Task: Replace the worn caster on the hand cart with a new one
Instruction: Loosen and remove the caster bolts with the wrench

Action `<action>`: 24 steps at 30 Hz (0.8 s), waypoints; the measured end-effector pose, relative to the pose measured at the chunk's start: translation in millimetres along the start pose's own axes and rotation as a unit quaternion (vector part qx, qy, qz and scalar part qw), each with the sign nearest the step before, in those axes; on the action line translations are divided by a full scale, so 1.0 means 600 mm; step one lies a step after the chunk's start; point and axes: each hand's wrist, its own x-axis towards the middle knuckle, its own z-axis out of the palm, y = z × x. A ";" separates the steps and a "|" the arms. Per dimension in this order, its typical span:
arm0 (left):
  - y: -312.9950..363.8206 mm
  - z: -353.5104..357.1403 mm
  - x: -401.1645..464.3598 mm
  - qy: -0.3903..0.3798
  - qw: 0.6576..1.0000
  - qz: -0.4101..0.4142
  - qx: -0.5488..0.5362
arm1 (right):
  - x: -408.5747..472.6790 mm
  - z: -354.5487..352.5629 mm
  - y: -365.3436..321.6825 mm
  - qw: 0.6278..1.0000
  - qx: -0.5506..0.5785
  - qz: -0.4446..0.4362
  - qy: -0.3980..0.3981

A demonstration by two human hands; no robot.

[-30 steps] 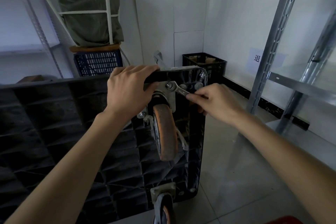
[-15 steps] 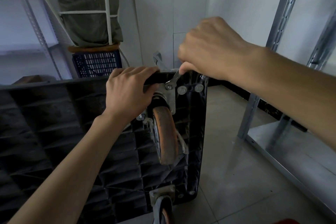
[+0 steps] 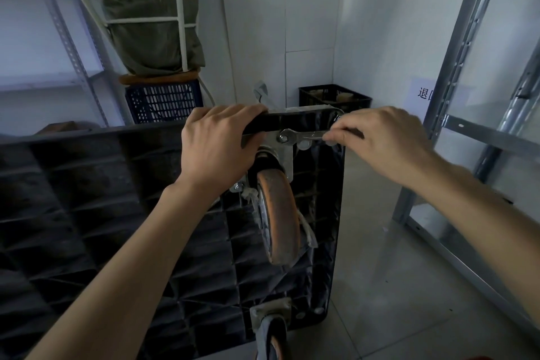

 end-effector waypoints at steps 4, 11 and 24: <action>-0.001 0.002 0.001 0.002 1.000 0.001 0.003 | 0.023 -0.024 0.000 0.997 -0.062 -0.042 -0.036; -0.001 0.003 0.001 0.004 1.000 0.002 0.004 | -0.024 -0.009 -0.005 0.998 0.043 0.048 -0.008; 0.002 0.001 0.002 -0.003 1.000 -0.008 0.000 | -0.101 0.158 -0.056 0.878 0.391 0.272 0.046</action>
